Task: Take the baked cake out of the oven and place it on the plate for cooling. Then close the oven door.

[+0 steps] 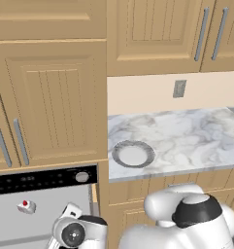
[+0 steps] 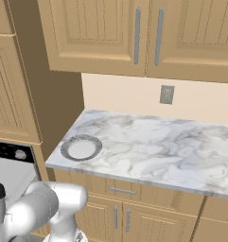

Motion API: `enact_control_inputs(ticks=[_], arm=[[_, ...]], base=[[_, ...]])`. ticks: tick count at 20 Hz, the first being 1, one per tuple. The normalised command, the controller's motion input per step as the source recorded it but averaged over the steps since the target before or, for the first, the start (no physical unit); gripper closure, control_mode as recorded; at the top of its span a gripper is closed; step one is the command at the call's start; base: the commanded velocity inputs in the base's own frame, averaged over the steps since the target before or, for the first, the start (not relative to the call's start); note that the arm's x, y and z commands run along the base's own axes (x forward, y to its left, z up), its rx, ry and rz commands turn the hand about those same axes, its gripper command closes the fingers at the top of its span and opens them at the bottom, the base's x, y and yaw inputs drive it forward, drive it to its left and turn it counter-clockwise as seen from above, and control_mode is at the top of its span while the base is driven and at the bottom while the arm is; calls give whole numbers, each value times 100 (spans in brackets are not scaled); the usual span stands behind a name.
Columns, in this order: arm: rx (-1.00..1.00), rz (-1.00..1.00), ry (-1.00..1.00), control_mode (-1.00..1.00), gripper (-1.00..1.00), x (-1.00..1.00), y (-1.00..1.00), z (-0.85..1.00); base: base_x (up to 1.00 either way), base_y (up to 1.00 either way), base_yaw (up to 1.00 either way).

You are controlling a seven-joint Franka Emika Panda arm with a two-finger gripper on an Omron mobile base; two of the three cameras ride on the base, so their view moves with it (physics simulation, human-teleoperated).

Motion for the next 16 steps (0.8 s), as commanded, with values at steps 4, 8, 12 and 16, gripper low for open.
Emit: enact_control_inputs(ticks=[4,8,12,16], arm=[[3,-4,10,-100,-100,24,0,-2],[3,-2,12,-100,-100,23,0,-2],[3,0,15,-100,-100,19,0,-9],[3,0,13,-100,-100,13,0,-12]], base=[[0,0,0],[0,0,0],[0,0,0],[0,0,0]])
